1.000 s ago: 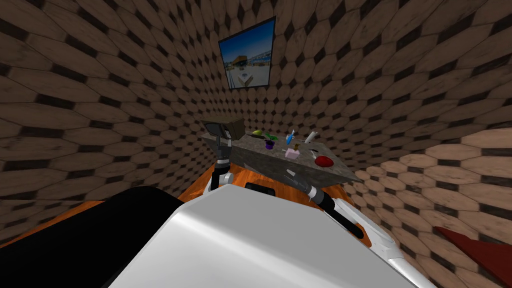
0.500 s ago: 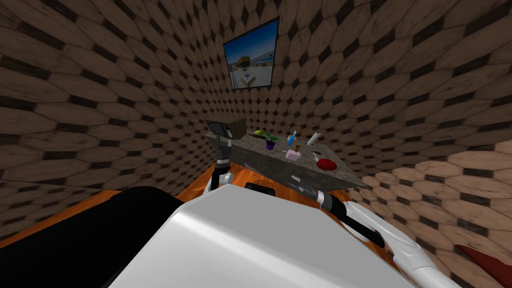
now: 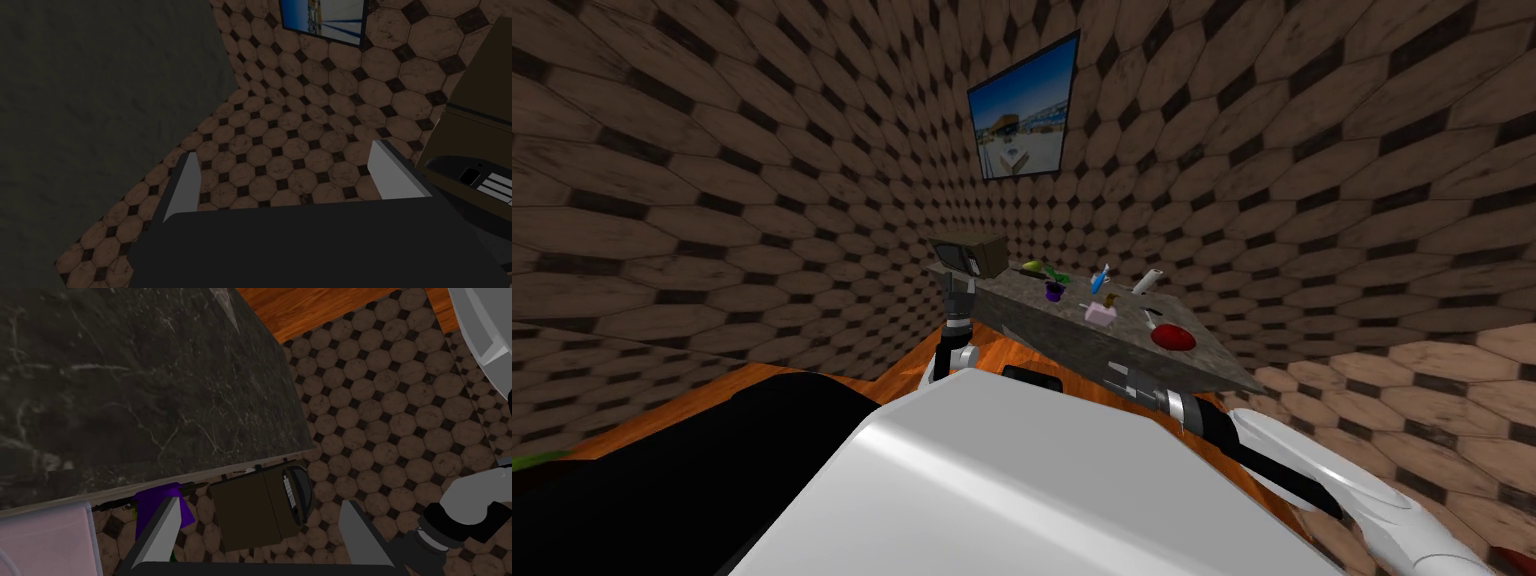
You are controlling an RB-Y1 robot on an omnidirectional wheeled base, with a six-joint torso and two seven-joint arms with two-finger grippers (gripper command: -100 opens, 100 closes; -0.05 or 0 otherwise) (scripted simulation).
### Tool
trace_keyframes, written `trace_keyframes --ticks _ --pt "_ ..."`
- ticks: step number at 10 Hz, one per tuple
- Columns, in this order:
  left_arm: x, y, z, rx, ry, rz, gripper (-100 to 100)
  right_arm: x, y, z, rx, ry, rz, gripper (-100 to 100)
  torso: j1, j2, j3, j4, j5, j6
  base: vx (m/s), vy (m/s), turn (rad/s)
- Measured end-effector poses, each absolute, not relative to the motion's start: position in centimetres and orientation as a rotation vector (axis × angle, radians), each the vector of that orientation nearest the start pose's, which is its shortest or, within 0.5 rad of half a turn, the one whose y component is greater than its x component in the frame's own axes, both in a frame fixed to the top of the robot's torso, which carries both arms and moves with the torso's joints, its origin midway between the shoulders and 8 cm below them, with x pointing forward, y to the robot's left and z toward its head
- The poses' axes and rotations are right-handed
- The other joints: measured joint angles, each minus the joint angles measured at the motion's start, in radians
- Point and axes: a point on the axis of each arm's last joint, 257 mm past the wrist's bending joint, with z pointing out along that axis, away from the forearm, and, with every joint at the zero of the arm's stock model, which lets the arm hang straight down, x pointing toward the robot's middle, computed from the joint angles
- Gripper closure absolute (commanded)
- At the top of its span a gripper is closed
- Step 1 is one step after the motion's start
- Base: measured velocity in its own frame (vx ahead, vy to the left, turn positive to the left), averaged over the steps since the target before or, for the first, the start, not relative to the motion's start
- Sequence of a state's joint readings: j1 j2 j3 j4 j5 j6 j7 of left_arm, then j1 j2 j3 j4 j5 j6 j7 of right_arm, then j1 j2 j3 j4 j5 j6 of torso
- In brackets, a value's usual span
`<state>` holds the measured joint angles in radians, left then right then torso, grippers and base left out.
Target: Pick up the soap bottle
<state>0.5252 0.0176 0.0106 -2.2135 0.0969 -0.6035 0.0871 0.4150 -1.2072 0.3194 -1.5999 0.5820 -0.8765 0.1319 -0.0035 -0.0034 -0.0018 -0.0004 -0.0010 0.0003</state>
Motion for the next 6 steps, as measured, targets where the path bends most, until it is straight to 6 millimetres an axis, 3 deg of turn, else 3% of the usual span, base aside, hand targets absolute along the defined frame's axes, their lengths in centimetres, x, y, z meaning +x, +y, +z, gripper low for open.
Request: trace_keyframes --ticks 3,6 --pt "33.4 29.8 0.7 -0.726 0.524 -1.421 0 24.3 -32.7 -32.8 -0.856 2.136 0.783 -100 0.001 0.000 0.000 0.000 0.000 0.000 0.032 -0.037 0.122" --pt "33.4 29.8 0.7 -0.726 0.524 -1.421 0 22.8 -37.2 -33.2 -0.947 2.236 0.699 -100 0.001 -0.001 -0.001 0.000 0.000 -0.001 0.038 -0.035 0.107"
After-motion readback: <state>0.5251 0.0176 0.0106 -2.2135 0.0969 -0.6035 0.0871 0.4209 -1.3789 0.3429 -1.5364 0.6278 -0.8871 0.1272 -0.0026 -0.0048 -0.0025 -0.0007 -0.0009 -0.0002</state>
